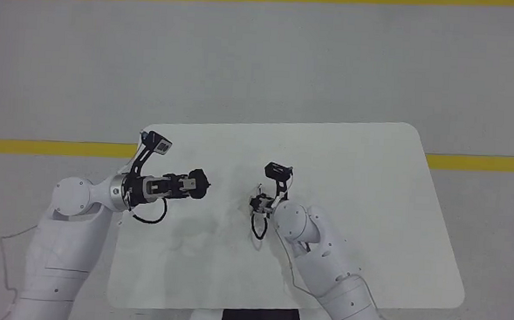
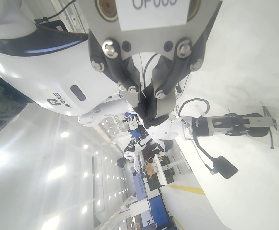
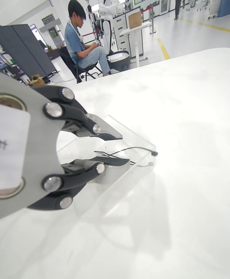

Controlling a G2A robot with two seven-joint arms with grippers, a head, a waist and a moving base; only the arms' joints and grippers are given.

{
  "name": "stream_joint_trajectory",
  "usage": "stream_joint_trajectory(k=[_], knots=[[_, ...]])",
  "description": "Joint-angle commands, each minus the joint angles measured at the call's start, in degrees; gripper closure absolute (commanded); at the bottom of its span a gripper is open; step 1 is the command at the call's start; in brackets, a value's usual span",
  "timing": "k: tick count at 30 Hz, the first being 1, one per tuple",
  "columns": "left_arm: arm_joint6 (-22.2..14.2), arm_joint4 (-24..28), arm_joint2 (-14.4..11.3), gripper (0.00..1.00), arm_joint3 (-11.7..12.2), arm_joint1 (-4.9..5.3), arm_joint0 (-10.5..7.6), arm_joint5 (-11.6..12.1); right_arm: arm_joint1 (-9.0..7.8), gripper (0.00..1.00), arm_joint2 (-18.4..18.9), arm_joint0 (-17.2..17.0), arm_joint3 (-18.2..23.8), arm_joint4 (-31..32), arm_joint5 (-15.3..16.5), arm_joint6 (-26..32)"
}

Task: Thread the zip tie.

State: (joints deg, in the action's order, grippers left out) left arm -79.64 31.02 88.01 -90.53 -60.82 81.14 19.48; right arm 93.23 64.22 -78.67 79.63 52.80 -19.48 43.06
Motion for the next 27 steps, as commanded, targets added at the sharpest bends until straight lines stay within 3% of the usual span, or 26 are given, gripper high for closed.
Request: stream_joint_trajectory(k=[1,4,5,14,27], knots=[[0.0,0.0,0.0,1.00,0.0,0.00,0.00,0.0,0.32,0.82,0.3,-0.1,-0.2,0.3,0.0,0.1],[0.0,0.0,0.0,1.00,0.0,0.00,0.00,0.0,0.82,0.99,0.8,-0.2,-0.3,0.8,0.0,0.2],[0.0,0.0,0.0,1.00,0.0,0.00,0.00,0.0,1.00,1.00,0.9,-0.2,-0.4,1.0,0.0,0.2],[0.0,0.0,0.0,1.00,0.0,0.00,0.00,0.0,2.07,1.00,2.2,-0.9,0.2,2.6,0.0,0.6],[0.0,0.0,0.0,1.00,0.0,0.00,0.00,0.0,2.33,1.00,1.3,-4.5,8.1,5.8,0.0,2.5]])
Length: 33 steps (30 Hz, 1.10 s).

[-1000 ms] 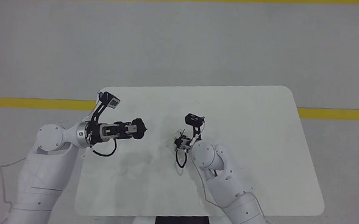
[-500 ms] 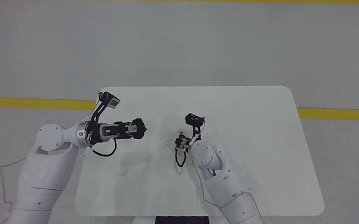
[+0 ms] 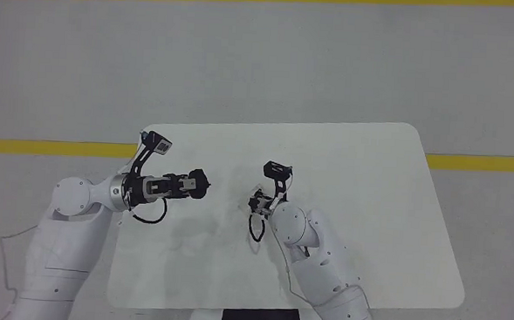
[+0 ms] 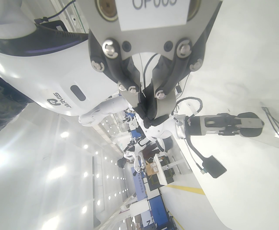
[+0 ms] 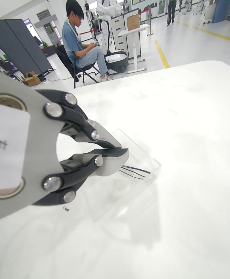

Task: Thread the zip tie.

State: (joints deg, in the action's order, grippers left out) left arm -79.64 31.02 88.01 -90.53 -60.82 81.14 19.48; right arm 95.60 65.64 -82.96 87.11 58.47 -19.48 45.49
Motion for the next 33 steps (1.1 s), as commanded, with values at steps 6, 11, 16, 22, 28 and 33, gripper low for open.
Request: stream_joint_trajectory(k=[6,11,16,22,28,33], knots=[[0.0,0.0,0.0,1.00,0.0,0.00,0.00,0.0,-0.54,1.00,-0.8,-2.3,5.7,1.5,0.6,0.9],[0.0,0.0,0.0,1.00,0.0,0.00,0.00,0.0,-0.54,1.00,-0.8,-2.3,5.7,1.5,0.6,0.9],[0.0,0.0,0.0,1.00,0.0,0.00,0.00,0.0,-0.59,1.00,-0.9,-2.3,5.8,2.2,0.5,0.1],[0.0,0.0,0.0,1.00,0.0,0.00,0.00,0.0,-0.27,1.00,-1.6,-2.4,8.7,11.5,0.0,2.5],[0.0,0.0,0.0,1.00,0.0,0.00,0.00,0.0,1.90,1.00,-2.5,-1.0,11.2,23.5,0.0,14.2],[0.0,0.0,0.0,1.00,0.0,0.00,0.00,0.0,2.72,1.00,-4.1,0.5,12.3,28.8,0.0,20.9]])
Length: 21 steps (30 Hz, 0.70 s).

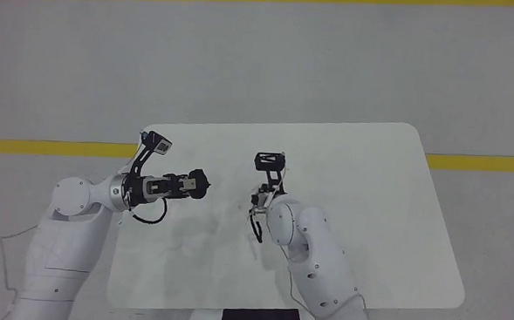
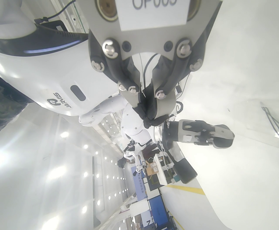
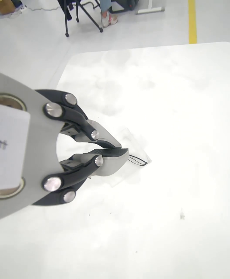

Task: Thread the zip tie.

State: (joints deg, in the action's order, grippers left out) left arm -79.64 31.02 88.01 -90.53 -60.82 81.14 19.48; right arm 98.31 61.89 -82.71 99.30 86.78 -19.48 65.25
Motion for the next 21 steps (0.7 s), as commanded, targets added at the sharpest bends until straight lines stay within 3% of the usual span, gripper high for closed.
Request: stream_joint_trajectory(k=[1,6,9,16,21], knots=[[0.0,0.0,0.0,1.00,0.0,0.00,0.00,0.0,0.03,1.00,-0.5,0.3,0.3,0.8,0.0,1.7],[0.4,0.1,0.0,1.00,-0.2,-0.01,-0.01,0.0,0.06,1.00,-0.2,0.2,0.6,0.5,0.0,2.1],[0.8,1.6,1.7,1.00,-2.3,0.29,0.96,0.0,0.06,1.00,-0.2,0.2,0.6,0.5,0.0,2.1],[0.0,4.2,8.5,1.00,-6.7,2.29,6.62,0.0,0.06,1.00,-0.2,0.2,0.6,0.5,0.0,2.1],[0.0,5.7,11.6,1.00,-7.5,4.08,10.02,0.0,0.06,1.00,-0.2,0.2,0.6,0.5,0.0,2.1]])
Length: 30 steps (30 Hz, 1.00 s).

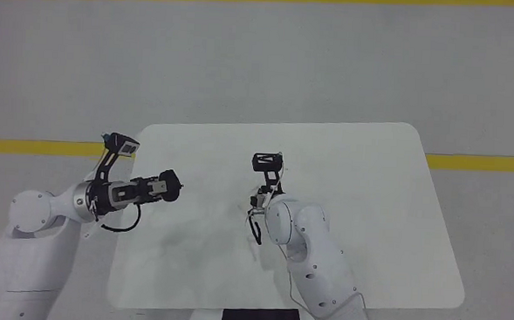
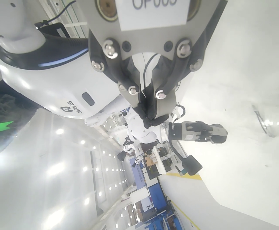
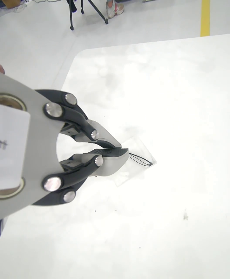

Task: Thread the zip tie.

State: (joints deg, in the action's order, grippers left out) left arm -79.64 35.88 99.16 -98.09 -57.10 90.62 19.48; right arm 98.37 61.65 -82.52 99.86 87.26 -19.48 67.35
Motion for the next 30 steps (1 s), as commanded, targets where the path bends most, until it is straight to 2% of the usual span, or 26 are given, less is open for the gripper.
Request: stream_joint_trajectory(k=[1,5,12,15,26,30], knots=[[0.0,1.2,0.8,1.00,0.2,0.66,0.85,0.0,0.00,1.00,0.0,0.0,0.0,0.0,0.0,0.0],[0.0,2.6,1.1,1.00,1.2,1.65,1.22,0.0,0.00,1.00,0.0,0.0,0.0,0.0,0.0,0.0],[0.0,2.6,1.1,1.00,1.2,1.65,1.22,0.0,0.00,1.00,0.0,0.0,0.0,0.0,0.0,0.0],[0.0,2.6,1.1,1.00,1.2,1.65,1.22,0.0,-0.31,1.00,-2.2,1.1,-2.2,2.7,0.0,-1.0],[0.0,2.6,1.1,1.00,1.2,1.65,1.22,0.0,0.49,1.00,-6.9,11.1,-13.6,2.7,0.0,3.7],[0.0,2.6,1.1,1.00,1.2,1.65,1.22,0.0,1.05,1.00,-8.5,15.0,-19.0,2.7,0.0,7.5]])
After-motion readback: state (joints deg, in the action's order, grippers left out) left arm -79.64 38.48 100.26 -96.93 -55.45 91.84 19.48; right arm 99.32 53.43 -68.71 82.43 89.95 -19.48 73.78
